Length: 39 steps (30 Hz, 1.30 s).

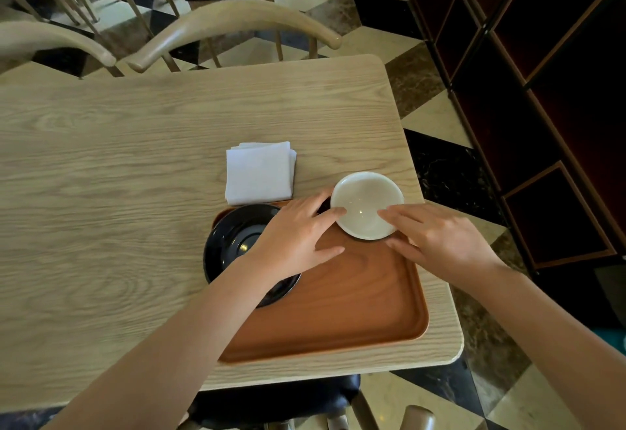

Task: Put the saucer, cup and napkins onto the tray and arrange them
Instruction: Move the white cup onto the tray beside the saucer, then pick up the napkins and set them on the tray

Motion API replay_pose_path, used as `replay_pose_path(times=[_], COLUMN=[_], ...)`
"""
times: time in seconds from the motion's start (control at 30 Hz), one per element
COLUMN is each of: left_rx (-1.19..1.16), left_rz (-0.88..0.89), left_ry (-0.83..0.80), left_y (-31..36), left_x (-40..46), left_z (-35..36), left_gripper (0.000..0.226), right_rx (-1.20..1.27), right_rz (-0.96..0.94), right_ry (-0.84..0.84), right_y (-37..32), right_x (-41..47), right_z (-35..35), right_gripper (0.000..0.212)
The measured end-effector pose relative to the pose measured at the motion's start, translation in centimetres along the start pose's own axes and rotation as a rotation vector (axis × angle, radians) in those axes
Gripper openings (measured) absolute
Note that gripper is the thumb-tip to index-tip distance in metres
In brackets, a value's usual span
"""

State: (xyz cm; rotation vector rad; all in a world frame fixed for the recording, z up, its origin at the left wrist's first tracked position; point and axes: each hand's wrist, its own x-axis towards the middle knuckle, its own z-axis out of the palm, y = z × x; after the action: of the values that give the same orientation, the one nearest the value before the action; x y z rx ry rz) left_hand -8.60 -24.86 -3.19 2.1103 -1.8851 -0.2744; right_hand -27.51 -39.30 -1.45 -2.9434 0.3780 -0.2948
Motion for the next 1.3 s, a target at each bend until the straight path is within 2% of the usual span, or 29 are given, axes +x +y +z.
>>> replay_pose_path(times=[0.07, 0.13, 0.27, 0.33, 0.43, 0.5, 0.6, 0.73, 0.8, 0.87, 0.93, 1.03, 1.07, 1.13, 1.23, 1.3], left_rx=[0.05, 0.097, 0.194, 0.256, 0.306, 0.335, 0.314, 0.204, 0.098, -0.077, -0.212, -0.352, -0.438, -0.619, -0.834, -0.919], left_rz=[0.047, 0.067, -0.051, -0.162, -0.314, -0.366, -0.421, -0.472, -0.533, -0.673, -0.801, -0.919, -0.968, -1.069, -1.176, -1.224], left_ry=[-0.013, 0.047, 0.22, 0.174, -0.073, -0.185, -0.248, -0.255, -0.195, -0.073, 0.035, 0.076, 0.082, 0.088, 0.152, 0.178], left_y=[-0.2, -0.8, -4.0, -6.4, -10.1, -11.9, -13.0, -13.4, -13.0, -12.6, -12.7, -13.1, -13.3, -13.6, -13.8, -13.9], left_x=[-0.3, -0.6, -1.3, -1.7, -2.0, -1.9, -1.6, -0.9, -0.4, 0.1, 0.7, 1.4, 1.6, 1.6, 2.0, 2.2], left_z=[-0.9, -2.1, -4.4, -4.7, -3.8, -2.9, -2.1, -2.3, -2.5, -2.7, -3.0, -3.7, -3.9, -4.2, -4.4, -4.6], left_gripper=[0.059, 0.057, 0.047, 0.051, 0.06, 0.06, 0.054, 0.052, 0.057, 0.062, 0.05, 0.013, 0.011, 0.024, 0.01, 0.009], right_rx=[-0.018, -0.06, -0.059, -0.077, -0.083, -0.133, -0.183, -0.171, -0.144, -0.123, -0.115, -0.095, -0.085, -0.07, -0.064, -0.052], right_rz=[0.016, 0.031, 0.038, 0.041, 0.036, 0.012, -0.008, -0.022, -0.014, -0.008, -0.004, 0.003, 0.008, 0.015, 0.016, 0.025], right_ry=[-0.002, 0.088, 0.18, 0.068, -0.173, -0.295, -0.438, -0.528, -0.54, -0.541, -0.549, -0.549, -0.549, -0.553, -0.562, -0.561], right_y=[-0.3, -0.9, -3.7, -5.2, -6.4, -6.4, -6.0, -5.9, -5.9, -5.9, -5.9, -6.0, -6.0, -6.0, -5.9, -5.9], right_x=[0.5, 1.5, 6.5, 9.7, 13.9, 15.9, 17.5, 18.5, 18.6, 18.7, 18.8, 18.8, 18.8, 18.8, 19.0, 19.0], right_z=[-1.2, -2.4, -2.5, -1.1, 2.2, 4.4, 6.9, 8.0, 8.1, 8.1, 8.0, 7.9, 7.9, 7.9, 7.8, 7.8], right_gripper=[0.032, 0.02, 0.022, 0.037, 0.052, 0.055, 0.055, 0.053, 0.053, 0.052, 0.052, 0.052, 0.052, 0.051, 0.051, 0.051])
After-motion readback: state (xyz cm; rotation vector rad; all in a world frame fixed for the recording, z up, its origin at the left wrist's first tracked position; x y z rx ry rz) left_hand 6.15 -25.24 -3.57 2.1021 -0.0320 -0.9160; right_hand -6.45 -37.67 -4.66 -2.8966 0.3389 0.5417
